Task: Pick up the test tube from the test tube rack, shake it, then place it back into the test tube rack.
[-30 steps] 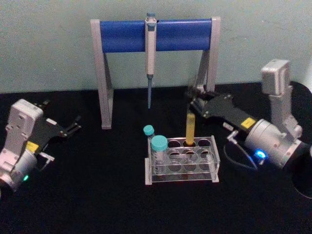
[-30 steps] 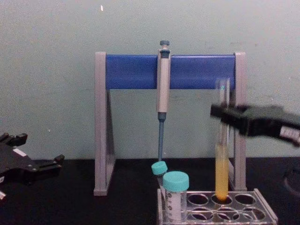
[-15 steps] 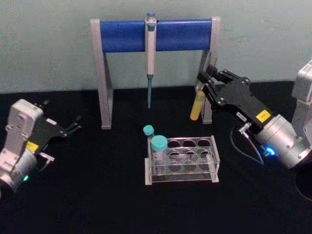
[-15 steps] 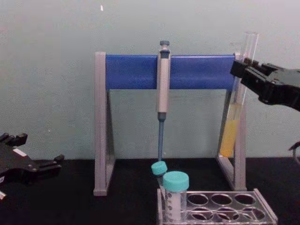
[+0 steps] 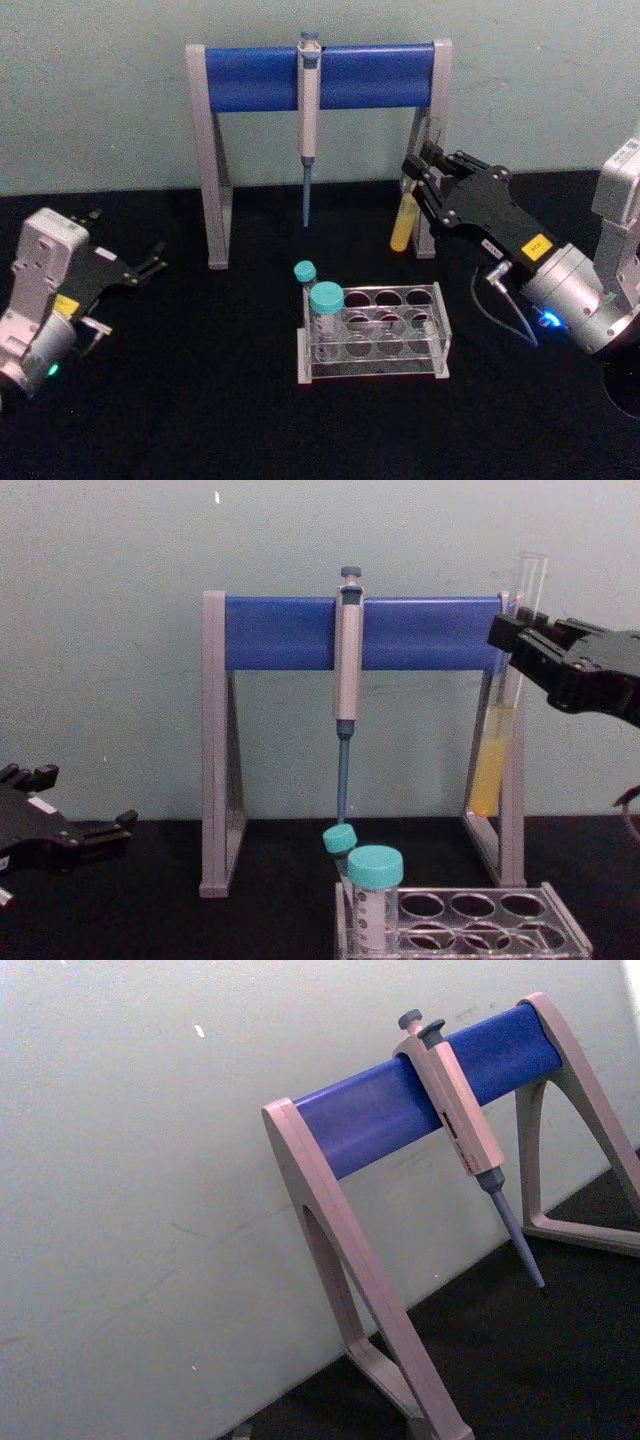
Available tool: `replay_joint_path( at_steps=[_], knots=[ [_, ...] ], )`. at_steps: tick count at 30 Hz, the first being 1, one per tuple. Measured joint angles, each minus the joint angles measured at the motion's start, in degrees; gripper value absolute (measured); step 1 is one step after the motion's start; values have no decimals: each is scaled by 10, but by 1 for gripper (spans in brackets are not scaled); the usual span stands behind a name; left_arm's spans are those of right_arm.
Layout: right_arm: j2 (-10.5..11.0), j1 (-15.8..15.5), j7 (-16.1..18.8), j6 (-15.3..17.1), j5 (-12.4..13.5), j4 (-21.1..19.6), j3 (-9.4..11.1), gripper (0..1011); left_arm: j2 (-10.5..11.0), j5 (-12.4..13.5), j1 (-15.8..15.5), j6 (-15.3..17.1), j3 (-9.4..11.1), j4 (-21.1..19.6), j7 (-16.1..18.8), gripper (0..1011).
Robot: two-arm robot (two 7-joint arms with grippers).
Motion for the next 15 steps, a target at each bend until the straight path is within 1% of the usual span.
replay_joint_path(
  at_steps=[2,5,9,10,12,13,14,15],
  knots=[
    [-1,0,5,-1,2,1,0,229,0,0,0,0,0,0,0,1001],
    [-1,2,21,-2,14,3,-2,229,0,0,0,0,0,0,0,1002],
    [9,5,51,11,43,3,-5,229,0,0,0,0,0,0,0,1001],
    [16,6,64,22,57,1,-6,229,0,0,0,0,0,0,0,1001],
    [26,7,78,36,72,-2,-7,229,0,0,0,0,0,0,0,1001],
    [38,7,93,51,87,-5,-8,229,0,0,0,0,0,0,0,1002],
    [43,7,101,58,95,-7,-8,229,0,0,0,0,0,0,0,1002],
    [55,7,114,70,109,-11,-8,229,0,0,0,0,0,0,0,1001]
  ],
)
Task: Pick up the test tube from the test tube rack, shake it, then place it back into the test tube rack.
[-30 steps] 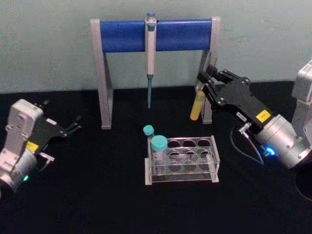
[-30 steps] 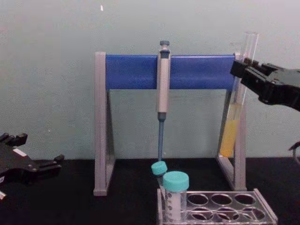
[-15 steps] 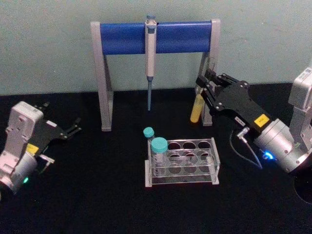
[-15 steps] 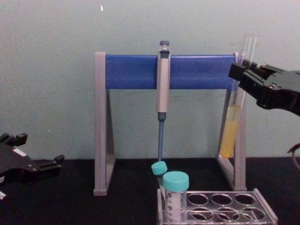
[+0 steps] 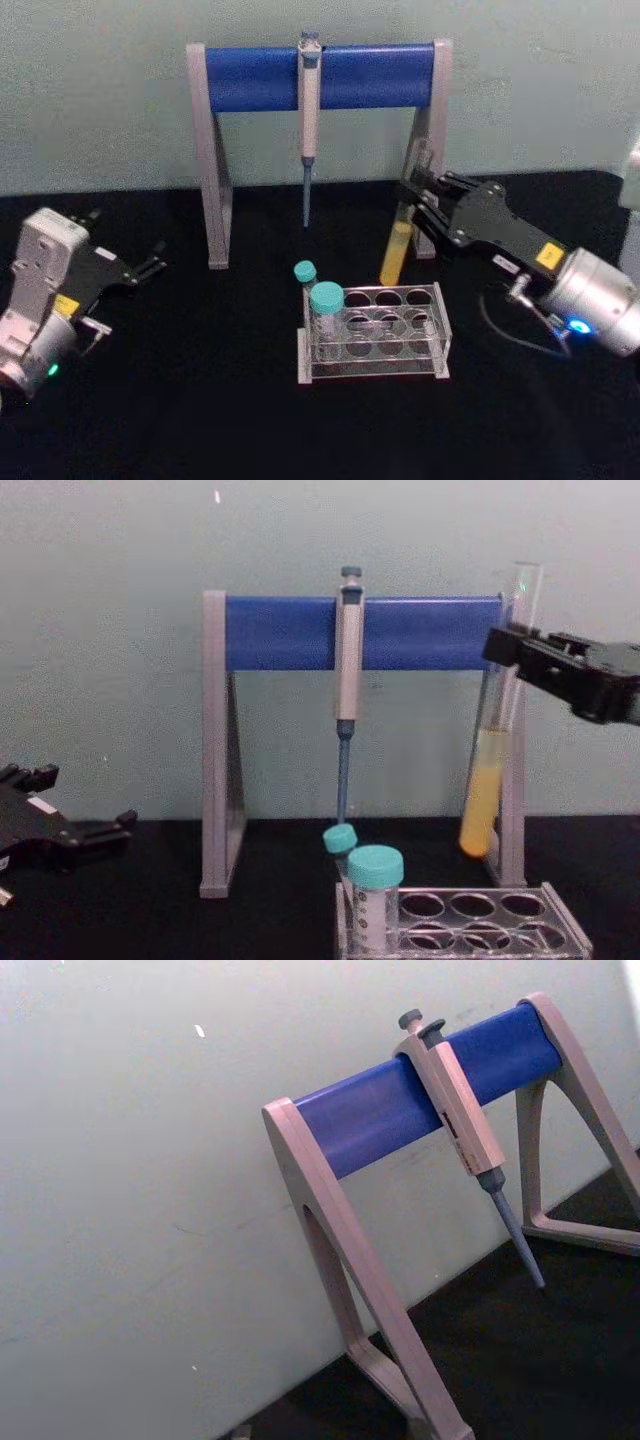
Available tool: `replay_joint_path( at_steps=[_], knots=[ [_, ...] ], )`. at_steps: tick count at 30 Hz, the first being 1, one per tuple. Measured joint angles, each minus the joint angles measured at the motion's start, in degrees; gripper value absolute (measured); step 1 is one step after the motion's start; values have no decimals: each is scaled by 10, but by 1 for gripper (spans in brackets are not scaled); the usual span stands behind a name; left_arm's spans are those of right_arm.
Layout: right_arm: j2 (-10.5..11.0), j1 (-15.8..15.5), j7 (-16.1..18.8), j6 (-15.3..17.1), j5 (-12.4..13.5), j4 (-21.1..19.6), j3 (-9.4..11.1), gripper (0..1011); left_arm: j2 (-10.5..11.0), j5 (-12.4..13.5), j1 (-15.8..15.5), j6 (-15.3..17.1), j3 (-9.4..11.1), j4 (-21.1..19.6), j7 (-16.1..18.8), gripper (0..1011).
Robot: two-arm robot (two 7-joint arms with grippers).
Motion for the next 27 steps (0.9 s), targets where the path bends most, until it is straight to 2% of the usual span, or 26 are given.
replay_joint_path(
  at_steps=[4,7,10,14,17,20,22,23,27],
  knots=[
    [31,-6,24,15,22,-12,5,229,0,0,0,0,0,0,0,1001],
    [48,-12,25,14,22,-20,9,229,0,0,0,0,0,0,0,1001],
    [65,-19,8,5,1,-29,13,229,0,0,0,0,0,0,0,1001],
    [77,-23,-42,-14,-50,-34,16,229,0,0,0,0,0,0,0,1001],
    [72,-22,-71,-28,-81,-32,19,229,0,0,0,0,0,0,0,1001],
    [50,-16,-116,-50,-132,-20,21,229,0,0,0,0,0,0,0,1002],
    [34,-8,-132,-58,-149,-10,20,229,0,0,0,0,0,0,0,1001],
    [34,-8,-132,-58,-149,-10,20,229,0,0,0,0,0,0,0,1001],
    [-2,9,-154,-67,-169,16,14,229,0,0,0,0,0,0,0,1001]
  ],
)
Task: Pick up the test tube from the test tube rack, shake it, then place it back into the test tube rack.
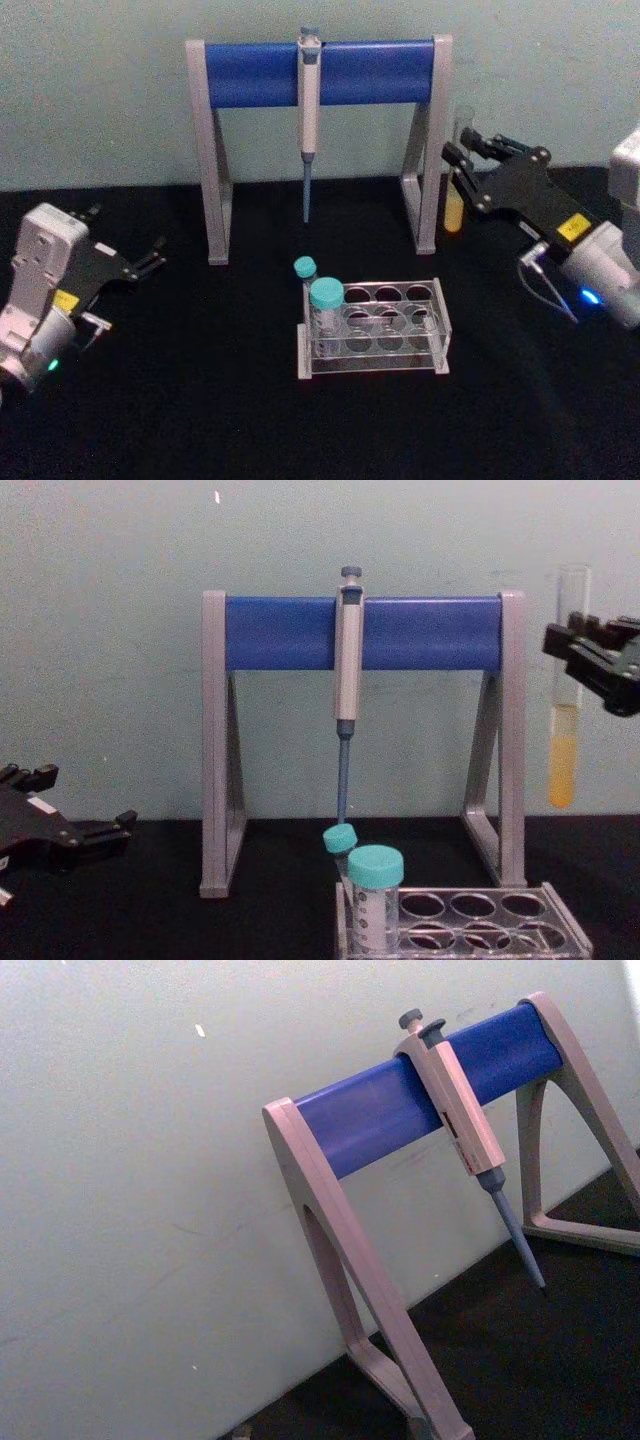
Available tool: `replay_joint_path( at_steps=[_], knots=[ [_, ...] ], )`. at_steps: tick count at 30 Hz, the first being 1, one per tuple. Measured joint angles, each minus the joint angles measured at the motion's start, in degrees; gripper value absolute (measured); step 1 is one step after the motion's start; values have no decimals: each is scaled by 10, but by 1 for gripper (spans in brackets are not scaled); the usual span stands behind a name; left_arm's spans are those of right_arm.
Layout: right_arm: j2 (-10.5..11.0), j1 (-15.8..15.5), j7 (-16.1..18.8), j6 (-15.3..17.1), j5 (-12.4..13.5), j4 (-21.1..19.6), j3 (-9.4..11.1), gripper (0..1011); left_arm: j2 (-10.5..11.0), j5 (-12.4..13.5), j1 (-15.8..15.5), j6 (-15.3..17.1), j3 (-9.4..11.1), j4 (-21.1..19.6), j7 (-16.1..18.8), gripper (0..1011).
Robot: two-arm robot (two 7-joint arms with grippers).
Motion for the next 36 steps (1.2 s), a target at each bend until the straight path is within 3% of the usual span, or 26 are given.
replay_joint_path(
  at_steps=[5,8,12,14,15,22,28,33,36],
  knots=[
    [-30,12,-4,-1,0,15,-4,229,0,0,0,0,0,0,0,1001],
    [-42,17,10,2,14,20,-6,229,0,0,0,0,0,0,0,1001],
    [-47,19,41,14,41,21,-8,229,0,0,0,0,0,0,0,1001],
    [-44,19,66,28,67,20,-9,229,0,0,0,0,0,0,0,1001],
    [-38,19,87,40,88,18,-11,229,0,0,0,0,0,0,0,1001],
    [0,13,155,93,168,2,-11,229,0,0,0,0,0,0,0,1001],
    [46,-7,167,140,205,-24,3,229,0,0,0,0,0,0,0,1001],
    [76,-23,149,151,204,-40,12,229,0,0,0,0,0,0,0,1001],
    [87,-31,123,131,177,-46,15,229,0,0,0,0,0,0,0,1001]
  ],
)
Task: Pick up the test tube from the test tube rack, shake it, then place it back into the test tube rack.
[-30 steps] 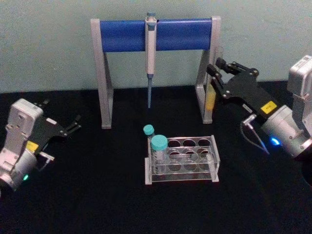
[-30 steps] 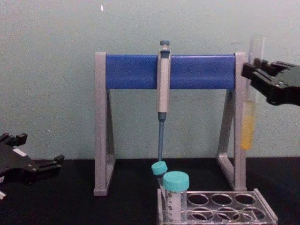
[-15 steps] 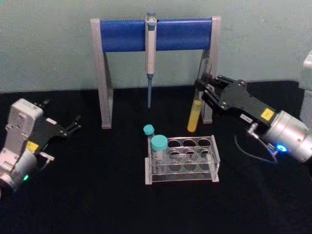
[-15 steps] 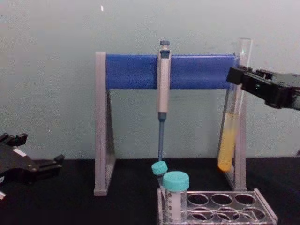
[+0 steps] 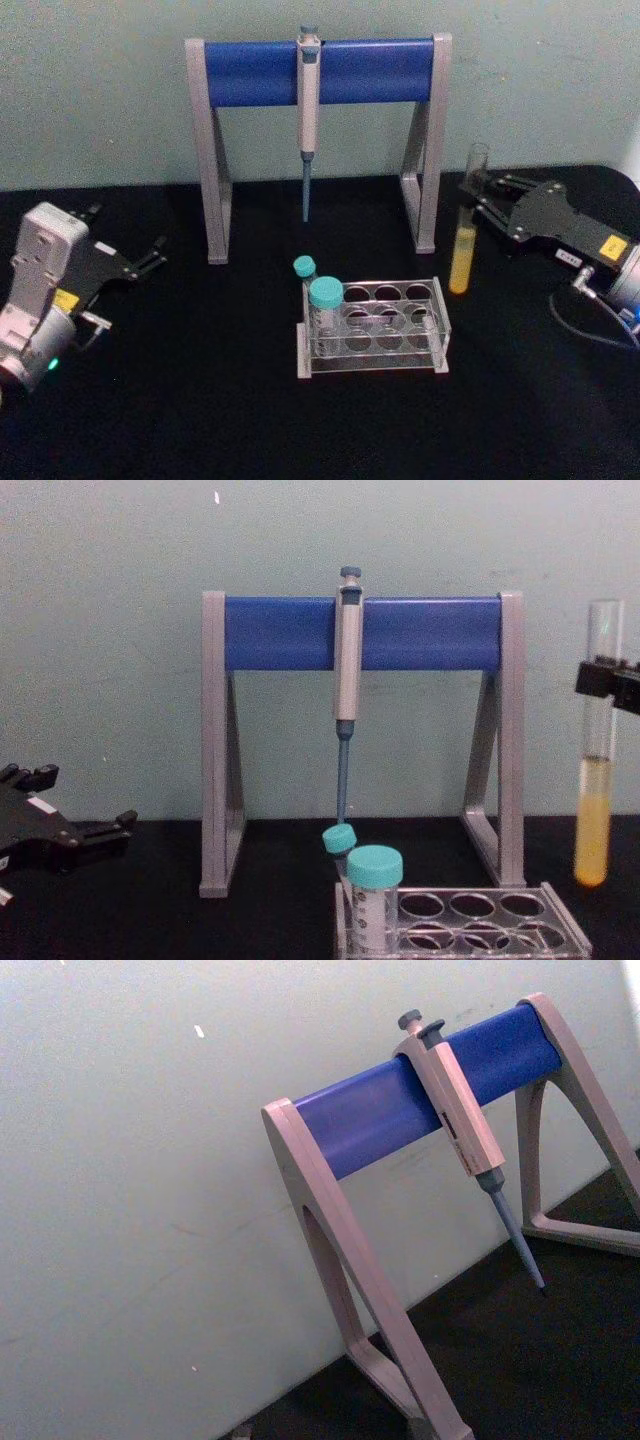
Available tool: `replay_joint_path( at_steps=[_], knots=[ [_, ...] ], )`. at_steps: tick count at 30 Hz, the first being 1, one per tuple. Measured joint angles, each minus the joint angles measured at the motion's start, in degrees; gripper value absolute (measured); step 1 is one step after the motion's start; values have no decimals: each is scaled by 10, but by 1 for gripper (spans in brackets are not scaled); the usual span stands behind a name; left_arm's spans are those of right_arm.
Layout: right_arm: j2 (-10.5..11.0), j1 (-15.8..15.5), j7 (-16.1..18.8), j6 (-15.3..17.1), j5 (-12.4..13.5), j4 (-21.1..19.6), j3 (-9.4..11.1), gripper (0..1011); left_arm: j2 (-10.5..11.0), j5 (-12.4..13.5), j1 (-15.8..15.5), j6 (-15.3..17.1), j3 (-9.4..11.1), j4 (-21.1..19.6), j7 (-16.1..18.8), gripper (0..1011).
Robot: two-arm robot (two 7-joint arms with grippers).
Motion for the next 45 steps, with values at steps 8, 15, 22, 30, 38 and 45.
replay_joint_path(
  at_steps=[8,15,22,30,38,45],
  knots=[
    [-20,9,-79,-71,-103,12,-7,229,0,0,0,0,0,0,0,1002],
    [-76,36,-127,-102,-164,41,-21,229,0,0,0,0,0,0,0,1001],
    [-111,50,-103,-104,-148,56,-31,229,0,0,0,0,0,0,0,1001],
    [-112,49,-24,-81,-71,48,-39,229,0,0,0,0,0,0,0,1001],
    [-64,43,65,-32,15,33,-44,229,0,0,0,0,0,0,0,1001],
    [-15,23,73,-25,25,14,-33,229,0,0,0,0,0,0,0,1001]
  ],
)
